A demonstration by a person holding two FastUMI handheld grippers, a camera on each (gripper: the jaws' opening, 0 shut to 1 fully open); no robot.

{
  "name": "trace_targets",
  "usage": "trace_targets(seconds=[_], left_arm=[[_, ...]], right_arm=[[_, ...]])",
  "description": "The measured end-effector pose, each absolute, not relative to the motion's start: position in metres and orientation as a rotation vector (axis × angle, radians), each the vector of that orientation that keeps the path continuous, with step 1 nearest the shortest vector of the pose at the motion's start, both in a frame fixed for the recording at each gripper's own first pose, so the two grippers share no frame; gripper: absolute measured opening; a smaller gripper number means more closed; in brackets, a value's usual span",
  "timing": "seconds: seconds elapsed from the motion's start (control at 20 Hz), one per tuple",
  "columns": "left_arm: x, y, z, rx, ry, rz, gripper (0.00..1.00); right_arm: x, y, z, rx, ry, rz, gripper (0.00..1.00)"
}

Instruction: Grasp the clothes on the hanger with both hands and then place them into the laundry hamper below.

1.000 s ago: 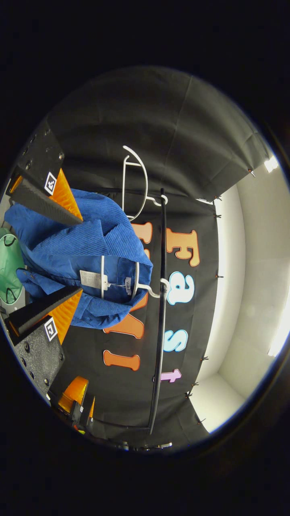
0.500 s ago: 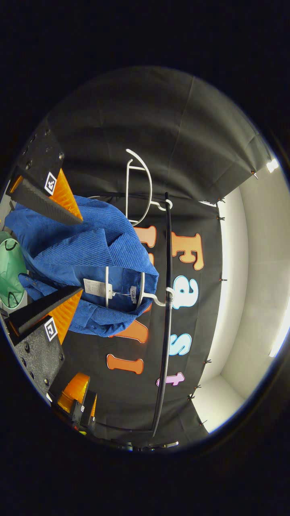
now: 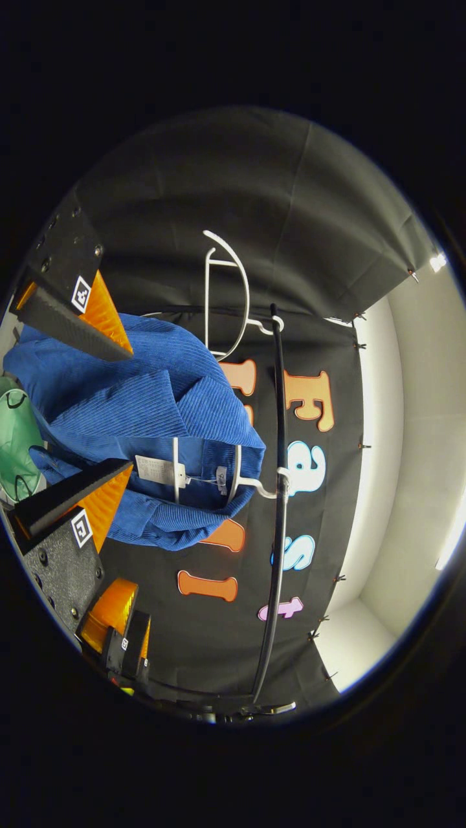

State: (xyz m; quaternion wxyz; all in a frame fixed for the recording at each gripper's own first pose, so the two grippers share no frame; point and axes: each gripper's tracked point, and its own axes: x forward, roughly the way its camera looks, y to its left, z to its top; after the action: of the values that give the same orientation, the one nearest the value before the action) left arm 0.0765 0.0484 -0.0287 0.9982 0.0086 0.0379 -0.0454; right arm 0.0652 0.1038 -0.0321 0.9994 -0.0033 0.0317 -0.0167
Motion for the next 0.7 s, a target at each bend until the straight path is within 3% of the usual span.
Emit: trace_targets(seconds=[0.5,0.7], left_arm=[[0.107,0.055,-0.051,0.013,0.115,-0.103,0.95],[0.122,0.063,-0.062,0.016,0.133,-0.094,0.92]], right_arm=[[0.107,0.141,-0.052,0.011,0.099,0.001,0.99],[0.126,0.149,-0.063,0.01,0.121,0.01,0.99]])
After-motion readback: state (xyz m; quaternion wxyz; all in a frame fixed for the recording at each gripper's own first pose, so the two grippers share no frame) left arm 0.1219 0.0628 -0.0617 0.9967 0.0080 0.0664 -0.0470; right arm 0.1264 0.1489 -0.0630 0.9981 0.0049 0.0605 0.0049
